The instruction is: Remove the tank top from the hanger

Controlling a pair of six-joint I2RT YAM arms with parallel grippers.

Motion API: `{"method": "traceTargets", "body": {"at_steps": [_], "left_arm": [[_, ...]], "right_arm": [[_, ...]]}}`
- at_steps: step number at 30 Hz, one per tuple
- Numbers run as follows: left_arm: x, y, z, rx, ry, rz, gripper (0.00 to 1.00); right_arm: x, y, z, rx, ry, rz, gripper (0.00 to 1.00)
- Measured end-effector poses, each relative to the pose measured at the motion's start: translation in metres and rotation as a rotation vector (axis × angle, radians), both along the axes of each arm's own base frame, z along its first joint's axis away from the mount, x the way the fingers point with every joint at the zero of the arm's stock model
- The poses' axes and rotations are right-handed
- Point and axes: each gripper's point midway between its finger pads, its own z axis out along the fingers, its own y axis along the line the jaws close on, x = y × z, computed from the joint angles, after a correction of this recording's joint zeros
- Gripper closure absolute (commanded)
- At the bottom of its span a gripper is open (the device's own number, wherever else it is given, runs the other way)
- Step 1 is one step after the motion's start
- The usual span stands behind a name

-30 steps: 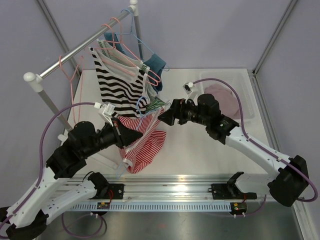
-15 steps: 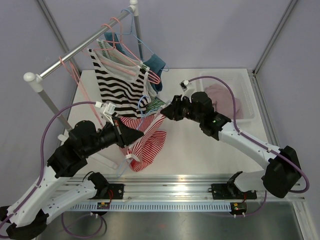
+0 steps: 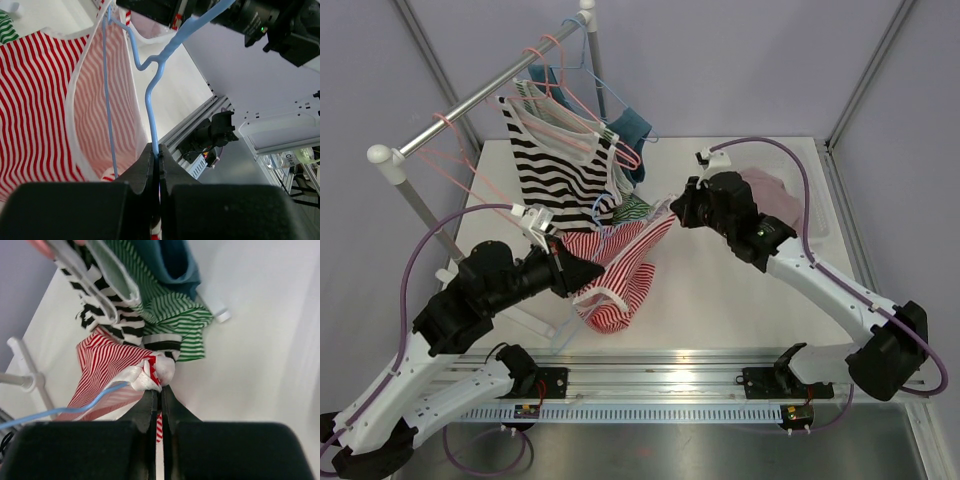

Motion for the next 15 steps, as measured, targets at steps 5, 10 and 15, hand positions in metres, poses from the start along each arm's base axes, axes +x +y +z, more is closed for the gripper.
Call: {"method": "traceTargets", "body": {"at_steps": [5,10,15], "left_arm": [[-0.002,-0.004,0.006,-0.017,-0.021,-0.028,1.00],[0.000,-0.012,0.025,-0.048,-0.047,-0.053,1.00],[0.009,-0.026,0.068,-0.121,-0.126,-0.077,1.00]], "right_arm": [[0.028,-0.029,0.002,-0.044,0.028,-0.095,1.00],[0.024,-0.031,-0.014,-0.066,0.108,-0.055,1.00],[-0.001,-0.022,0.009,0.006,0.105,0.072,1.00]]}}
